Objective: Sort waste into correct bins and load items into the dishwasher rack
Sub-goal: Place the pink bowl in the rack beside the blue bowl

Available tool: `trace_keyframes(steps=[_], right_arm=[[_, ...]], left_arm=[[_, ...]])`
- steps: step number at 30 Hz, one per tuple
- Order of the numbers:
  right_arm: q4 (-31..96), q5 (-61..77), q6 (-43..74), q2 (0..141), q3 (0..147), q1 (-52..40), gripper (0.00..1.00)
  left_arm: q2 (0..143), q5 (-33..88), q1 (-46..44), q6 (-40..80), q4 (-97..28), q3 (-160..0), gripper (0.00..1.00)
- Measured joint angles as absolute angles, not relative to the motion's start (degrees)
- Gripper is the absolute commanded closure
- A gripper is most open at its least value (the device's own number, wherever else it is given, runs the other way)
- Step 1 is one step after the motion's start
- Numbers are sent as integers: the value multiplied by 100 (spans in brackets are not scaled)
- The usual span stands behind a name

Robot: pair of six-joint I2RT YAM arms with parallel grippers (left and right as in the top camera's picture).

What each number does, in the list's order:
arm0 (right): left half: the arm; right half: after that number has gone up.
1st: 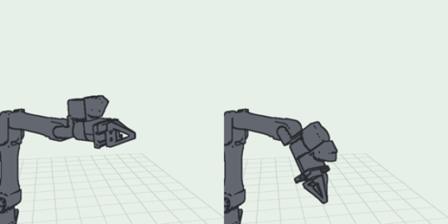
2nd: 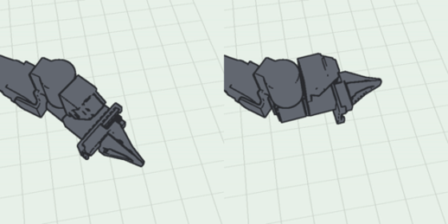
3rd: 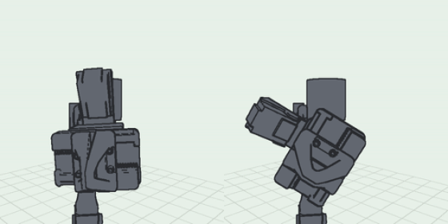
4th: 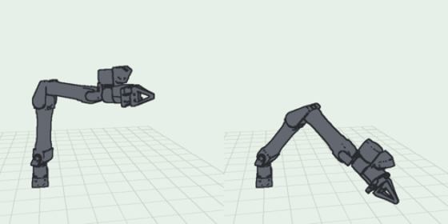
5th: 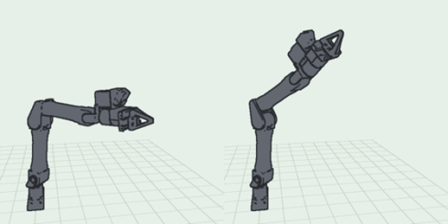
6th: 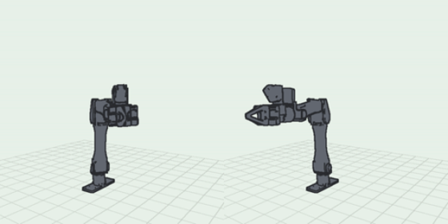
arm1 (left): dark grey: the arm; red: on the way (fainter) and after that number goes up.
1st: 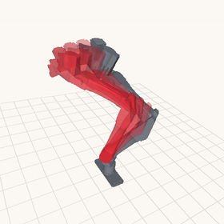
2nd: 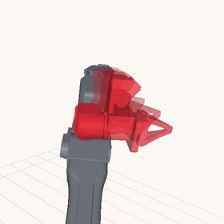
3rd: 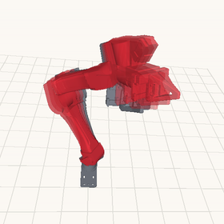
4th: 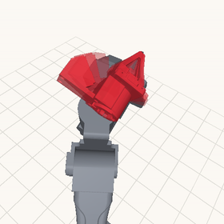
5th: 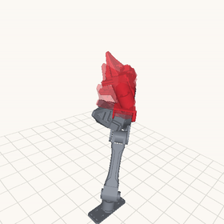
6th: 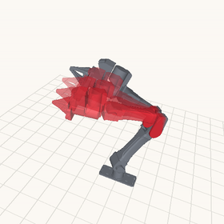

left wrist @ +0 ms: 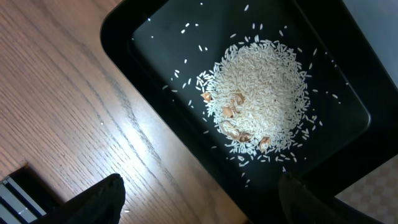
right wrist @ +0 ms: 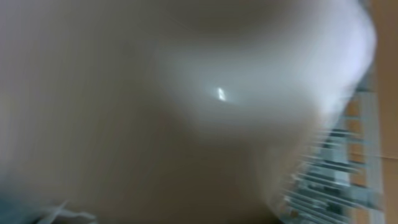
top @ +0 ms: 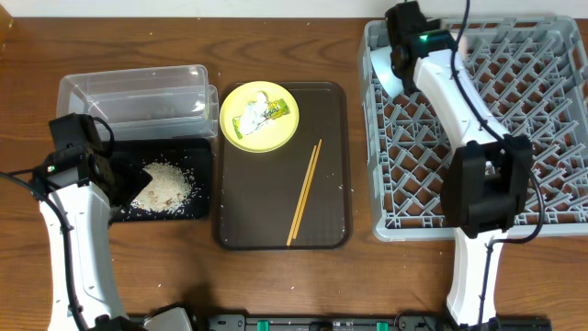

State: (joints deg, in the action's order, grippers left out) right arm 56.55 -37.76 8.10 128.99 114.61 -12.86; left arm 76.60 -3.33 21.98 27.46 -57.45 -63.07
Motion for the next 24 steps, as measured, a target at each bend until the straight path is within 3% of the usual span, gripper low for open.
trace_keyframes(steps=[8, 15, 20, 24], right_arm=[[5706, -2971, 854, 12884, 11458, -1288, 68], [5684, -2823, 873, 12538, 11445, -1288, 55], [5686, -2598, 904, 11889, 11443, -1284, 27], [5957, -1557, 819, 11397, 11443, -1282, 15]], left_arm=[[7660, -336, 2198, 2746, -5745, -6307, 18], [7660, -333, 2198, 2746, -5745, -6307, 18], [7660, -333, 2198, 2746, -5745, -6307, 18], [7660, -333, 2198, 2746, -5745, -6307, 18]])
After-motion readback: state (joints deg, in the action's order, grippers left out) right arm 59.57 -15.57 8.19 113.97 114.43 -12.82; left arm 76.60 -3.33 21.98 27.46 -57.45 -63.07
